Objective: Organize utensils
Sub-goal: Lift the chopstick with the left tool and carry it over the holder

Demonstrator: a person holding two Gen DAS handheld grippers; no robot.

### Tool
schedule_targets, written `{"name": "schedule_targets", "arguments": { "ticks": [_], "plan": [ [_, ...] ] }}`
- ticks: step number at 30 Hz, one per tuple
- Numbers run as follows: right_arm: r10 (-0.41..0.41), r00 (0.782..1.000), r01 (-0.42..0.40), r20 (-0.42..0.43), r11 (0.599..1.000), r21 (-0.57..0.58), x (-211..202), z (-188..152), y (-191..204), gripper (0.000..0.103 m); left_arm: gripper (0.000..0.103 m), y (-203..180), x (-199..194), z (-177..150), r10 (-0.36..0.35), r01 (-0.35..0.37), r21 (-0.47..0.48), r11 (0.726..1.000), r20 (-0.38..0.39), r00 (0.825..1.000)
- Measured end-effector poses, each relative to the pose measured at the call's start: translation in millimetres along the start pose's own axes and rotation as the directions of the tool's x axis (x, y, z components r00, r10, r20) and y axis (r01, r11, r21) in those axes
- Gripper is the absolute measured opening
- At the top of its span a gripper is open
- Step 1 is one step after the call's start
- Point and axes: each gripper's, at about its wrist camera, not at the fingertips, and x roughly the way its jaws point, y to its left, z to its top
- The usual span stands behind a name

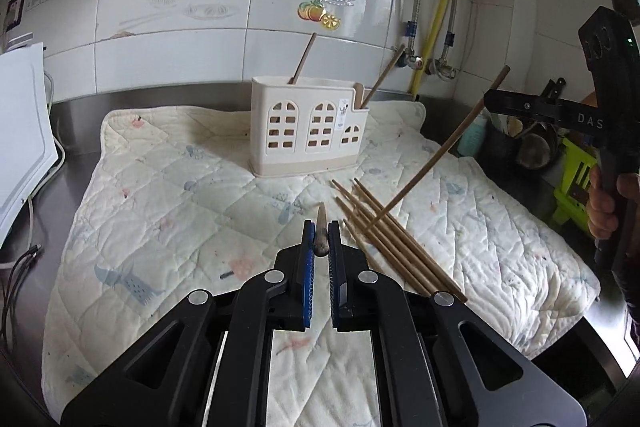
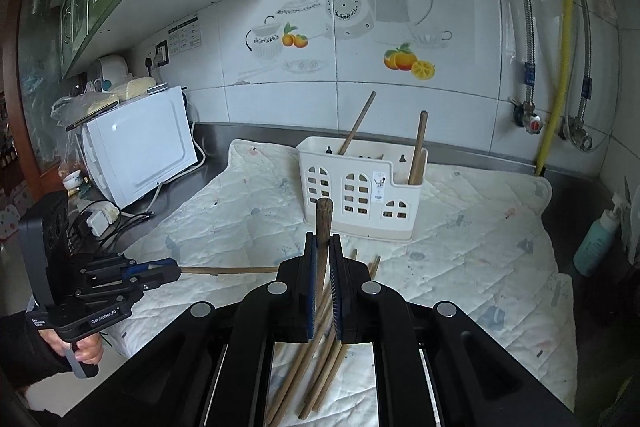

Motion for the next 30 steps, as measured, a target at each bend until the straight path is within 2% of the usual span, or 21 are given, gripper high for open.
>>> {"name": "schedule_targets", "arguments": {
  "ticks": [7, 14, 20, 24, 30],
  "plan": [
    [0.005, 1.000, -0.006, -0.010, 0.999, -0.054, 4.8, 41.0, -2.4, 0.006, 0.005, 5.3, 6.9, 42.0, -0.012, 0.011, 0.015, 1.000, 0.025, 1.000],
    [-0.009, 1.000, 0.010, 0.025, 0.998, -0.061, 5.8, 90.3, -18.1, 0.006, 0.005, 7.0, 19.7, 84.9, -0.010, 0.008, 0.046, 0.999, 0.043, 0.999],
    [-0.071, 0.995, 0.077, 0.075, 0.994, -0.073, 17.9, 138.0, -33.6, 0.006, 0.005, 5.6, 31.5, 115.8, -0.019, 0.015, 0.076, 0.997, 0.051, 0.999],
    [-0.107, 0.989, 0.112, 0.101, 0.993, -0.039, 33.8, 163.3, -49.5, 0.006, 0.005, 6.9, 32.9, 140.3, -0.013, 0.004, 0.097, 0.995, 0.083, 0.996],
    [-0.155, 0.983, 0.154, 0.096, 0.988, 0.014, 69.5, 180.5, -74.2, 0.006, 0.005, 7.9, 25.4, 188.1, 0.002, -0.024, 0.125, 0.992, 0.170, 0.985]
  ]
}}
